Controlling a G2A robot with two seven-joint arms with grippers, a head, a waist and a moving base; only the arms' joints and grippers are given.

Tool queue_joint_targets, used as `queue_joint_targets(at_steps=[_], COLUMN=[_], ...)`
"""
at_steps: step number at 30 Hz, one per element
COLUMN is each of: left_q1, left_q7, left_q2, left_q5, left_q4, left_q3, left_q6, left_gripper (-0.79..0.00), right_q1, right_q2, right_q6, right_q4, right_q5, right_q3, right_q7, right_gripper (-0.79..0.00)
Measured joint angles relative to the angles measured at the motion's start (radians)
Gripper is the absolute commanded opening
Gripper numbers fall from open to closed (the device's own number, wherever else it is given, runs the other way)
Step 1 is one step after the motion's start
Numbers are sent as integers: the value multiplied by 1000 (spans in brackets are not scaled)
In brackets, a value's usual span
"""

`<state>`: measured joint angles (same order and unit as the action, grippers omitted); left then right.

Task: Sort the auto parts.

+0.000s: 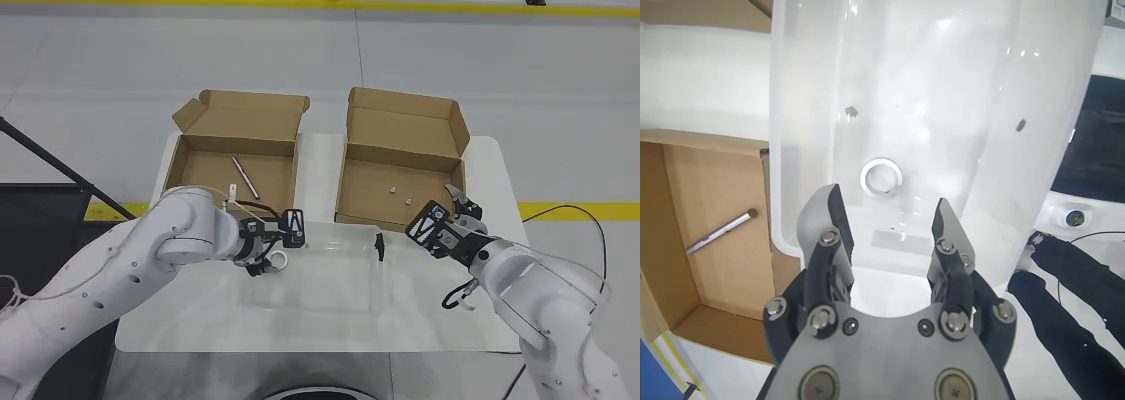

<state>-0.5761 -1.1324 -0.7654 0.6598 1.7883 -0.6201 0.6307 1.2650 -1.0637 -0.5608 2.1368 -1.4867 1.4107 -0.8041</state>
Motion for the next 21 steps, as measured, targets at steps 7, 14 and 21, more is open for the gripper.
queue_joint_targets(at_steps=[7, 14, 21], left_q1=[7, 25, 38], left_q7=[72, 73, 73], left_q2=[-38, -70, -97], left_q5=[112, 185, 226], left_q4=[-44, -78, -104], left_q3=[48, 92, 118], left_q6=[-55, -39, -25], left_gripper=[-342, -382, -391], right_q1=[0, 0, 0], right_q2=[0, 0, 0], right_q6=[0, 0, 0], right_q4=[0, 0, 0], right_q5=[0, 0, 0], right_q3=[0, 0, 0], right_q7=[0, 0, 0], right_gripper=[0, 0, 0])
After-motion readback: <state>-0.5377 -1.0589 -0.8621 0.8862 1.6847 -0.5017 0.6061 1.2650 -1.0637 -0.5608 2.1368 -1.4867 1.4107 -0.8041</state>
